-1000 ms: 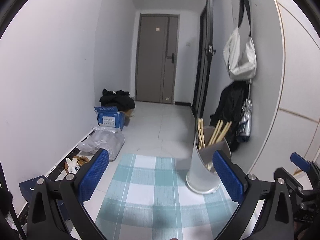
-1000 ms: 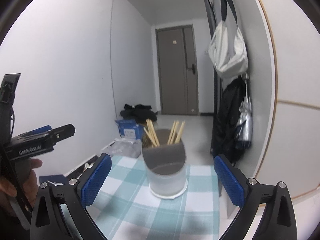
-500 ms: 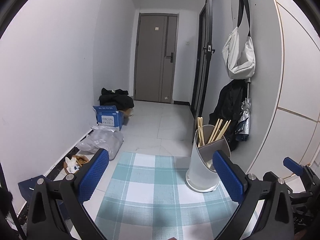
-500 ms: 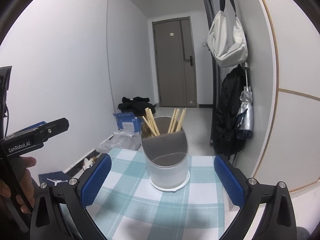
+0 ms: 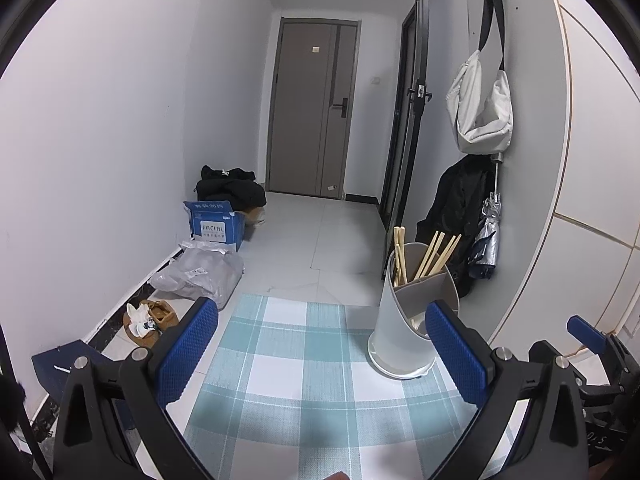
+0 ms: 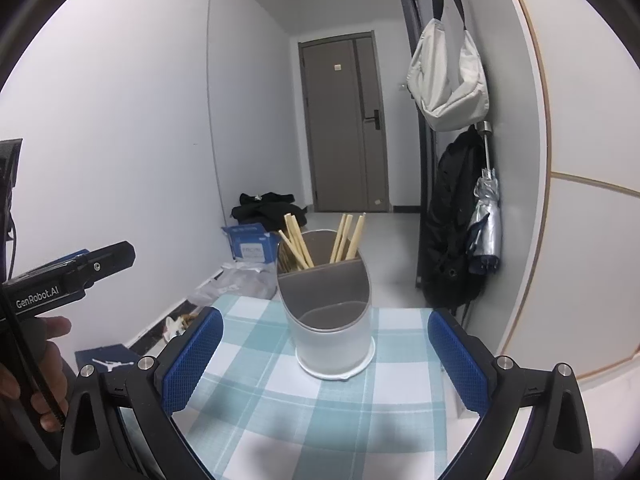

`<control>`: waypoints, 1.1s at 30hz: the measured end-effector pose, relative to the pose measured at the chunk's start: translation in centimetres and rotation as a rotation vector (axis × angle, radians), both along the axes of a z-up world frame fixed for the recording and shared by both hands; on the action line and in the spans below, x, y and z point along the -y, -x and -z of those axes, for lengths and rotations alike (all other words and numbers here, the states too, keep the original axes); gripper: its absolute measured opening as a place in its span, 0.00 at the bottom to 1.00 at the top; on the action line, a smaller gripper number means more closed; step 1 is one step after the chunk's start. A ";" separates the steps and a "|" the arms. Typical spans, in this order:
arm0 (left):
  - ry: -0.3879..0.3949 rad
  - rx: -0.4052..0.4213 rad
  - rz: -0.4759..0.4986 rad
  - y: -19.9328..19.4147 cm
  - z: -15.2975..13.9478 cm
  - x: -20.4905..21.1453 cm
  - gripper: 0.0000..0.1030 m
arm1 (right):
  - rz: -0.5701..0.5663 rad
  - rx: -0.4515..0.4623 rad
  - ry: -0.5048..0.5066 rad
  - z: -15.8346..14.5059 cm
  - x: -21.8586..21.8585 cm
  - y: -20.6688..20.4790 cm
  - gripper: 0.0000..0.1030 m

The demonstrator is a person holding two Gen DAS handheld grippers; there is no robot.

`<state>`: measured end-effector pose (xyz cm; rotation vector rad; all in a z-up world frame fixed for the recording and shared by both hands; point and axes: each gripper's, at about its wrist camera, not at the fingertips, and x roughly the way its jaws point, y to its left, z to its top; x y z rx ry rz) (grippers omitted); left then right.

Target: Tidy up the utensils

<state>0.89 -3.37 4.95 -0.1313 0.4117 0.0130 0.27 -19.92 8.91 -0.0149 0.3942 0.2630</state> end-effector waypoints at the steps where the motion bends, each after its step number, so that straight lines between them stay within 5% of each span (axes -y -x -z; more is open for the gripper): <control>1: 0.009 0.004 -0.003 0.1 0.0 -0.1 0.99 | 0.001 0.001 -0.001 0.0 0.0 0.0 1.00; 33: 0.021 -0.002 -0.042 -0.1 0.1 -0.4 0.99 | -0.008 0.003 0.037 0.3 -0.5 0.1 1.00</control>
